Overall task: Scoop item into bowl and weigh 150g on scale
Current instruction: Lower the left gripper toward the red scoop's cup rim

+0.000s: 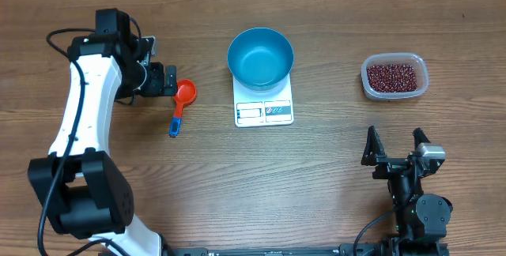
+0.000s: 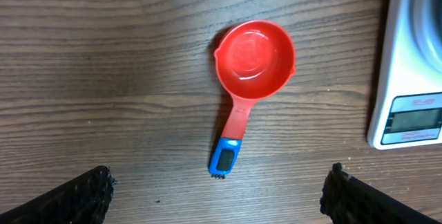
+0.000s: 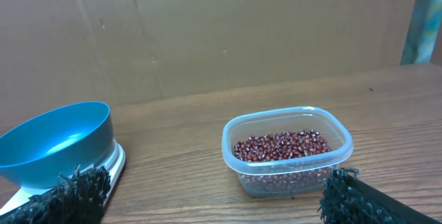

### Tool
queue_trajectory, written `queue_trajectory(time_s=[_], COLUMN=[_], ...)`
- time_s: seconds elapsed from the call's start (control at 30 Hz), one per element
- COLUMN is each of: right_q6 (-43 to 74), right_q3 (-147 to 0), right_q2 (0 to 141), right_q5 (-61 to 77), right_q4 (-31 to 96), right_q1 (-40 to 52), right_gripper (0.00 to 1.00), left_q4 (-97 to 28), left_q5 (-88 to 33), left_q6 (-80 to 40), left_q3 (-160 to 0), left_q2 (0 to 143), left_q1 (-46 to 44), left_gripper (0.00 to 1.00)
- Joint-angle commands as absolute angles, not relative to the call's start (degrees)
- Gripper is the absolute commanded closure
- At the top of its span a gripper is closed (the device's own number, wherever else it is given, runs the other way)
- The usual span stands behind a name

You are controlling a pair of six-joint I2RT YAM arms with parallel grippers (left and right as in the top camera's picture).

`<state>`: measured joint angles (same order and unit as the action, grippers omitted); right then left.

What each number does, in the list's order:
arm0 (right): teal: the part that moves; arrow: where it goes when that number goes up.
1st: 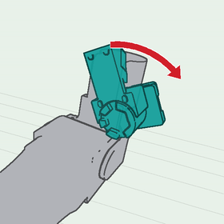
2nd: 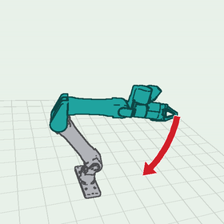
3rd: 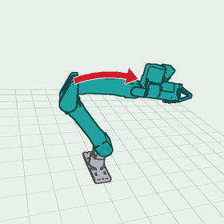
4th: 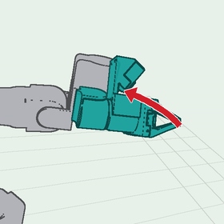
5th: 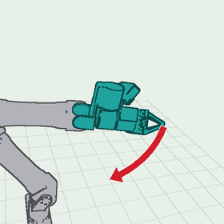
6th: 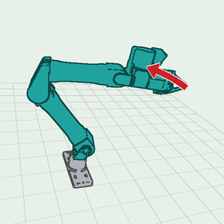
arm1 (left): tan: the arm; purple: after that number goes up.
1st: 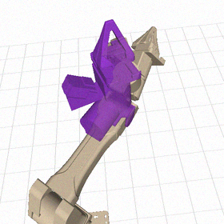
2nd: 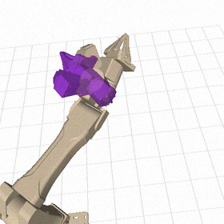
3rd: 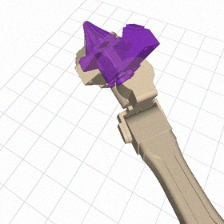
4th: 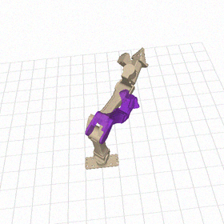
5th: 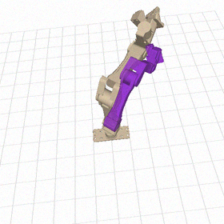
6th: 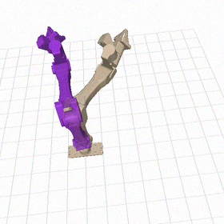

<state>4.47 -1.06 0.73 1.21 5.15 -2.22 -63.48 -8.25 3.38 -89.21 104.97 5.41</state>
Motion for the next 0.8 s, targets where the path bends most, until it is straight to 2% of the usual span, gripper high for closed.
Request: queue_trajectory(time_s=[0.0, 0.77], right_q6=[4.71, 4.71], right_q3=[-0.45, -0.45], right_q2=[0.16, 0.16], right_q5=[0.69, 0.69], right_q4=[4.82, 4.82], right_q1=[-1.93, -1.93], right_gripper=[0.0, 0.0], left_q4=[-63.66, -59.09], left_q5=[-6.72, -5.37], left_q6=[3.88, 3.86], left_q3=[-90.48, -90.48], left_q2=[106.8, 113.91], left_q1=[5.98, 5.61], left_gripper=[0.0, 0.01])
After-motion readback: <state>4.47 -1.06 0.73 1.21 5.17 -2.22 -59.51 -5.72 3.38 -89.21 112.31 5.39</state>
